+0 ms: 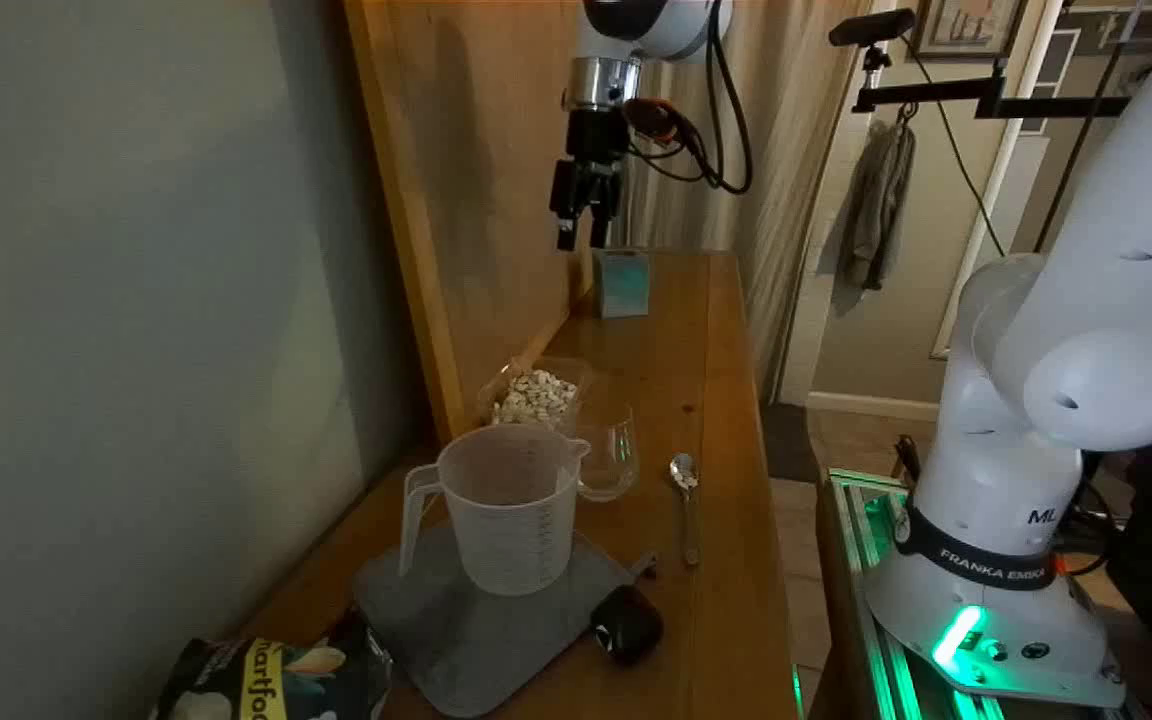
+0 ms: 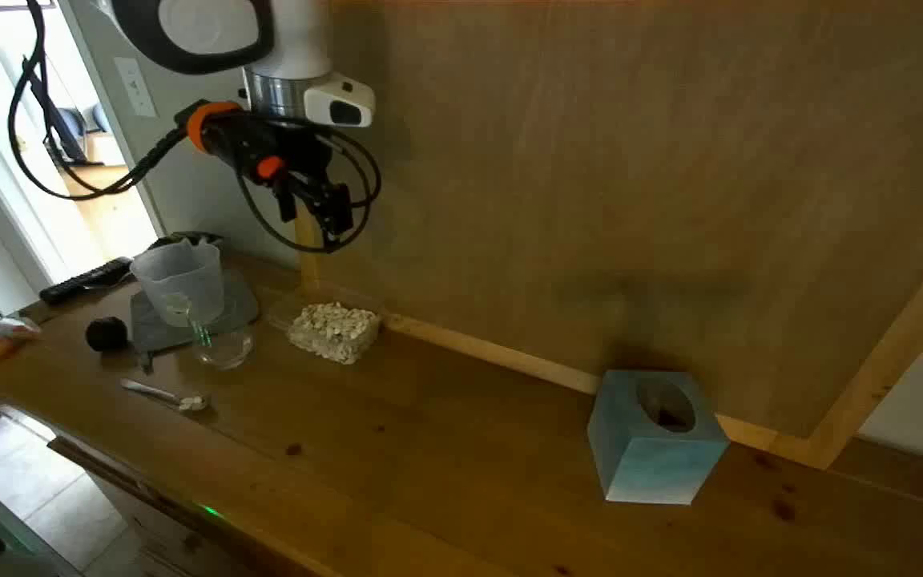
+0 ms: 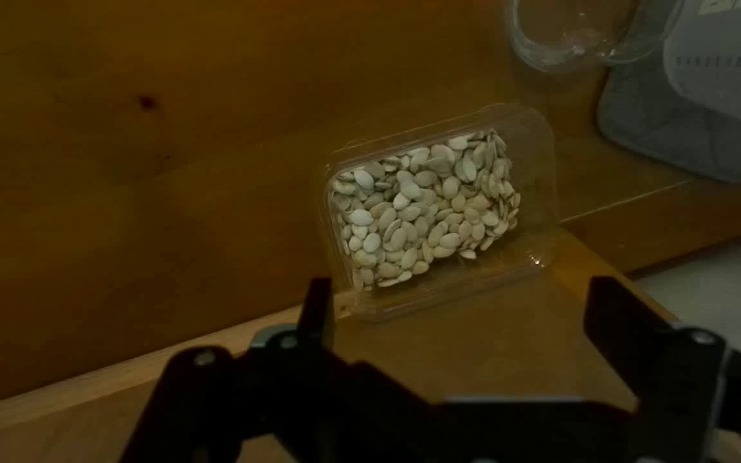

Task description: Pour the contents from the glass cup into the jar

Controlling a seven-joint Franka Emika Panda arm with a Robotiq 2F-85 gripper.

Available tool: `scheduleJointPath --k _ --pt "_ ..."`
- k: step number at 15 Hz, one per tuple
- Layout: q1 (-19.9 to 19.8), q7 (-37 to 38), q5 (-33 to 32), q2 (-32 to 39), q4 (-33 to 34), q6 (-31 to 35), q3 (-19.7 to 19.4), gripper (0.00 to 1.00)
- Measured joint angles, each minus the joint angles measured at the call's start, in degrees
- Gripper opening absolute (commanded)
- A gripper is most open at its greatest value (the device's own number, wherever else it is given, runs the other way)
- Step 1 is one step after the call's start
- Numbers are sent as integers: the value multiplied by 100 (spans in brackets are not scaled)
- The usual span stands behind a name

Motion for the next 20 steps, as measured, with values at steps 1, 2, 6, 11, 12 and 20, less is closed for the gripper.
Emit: scheduleJointPath --k 1,2,6,11,12,20 --pt "0 0 0 0 0 0 0 100" --pt "0 0 0 0 0 0 0 100" --pt "-11 0 0 0 0 0 11 100" --pt "-1 2 0 48 -241 -86 302 100" --pt "26 1 0 59 -346 -96 398 100" --pt "227 391 121 254 -818 -542 955 100"
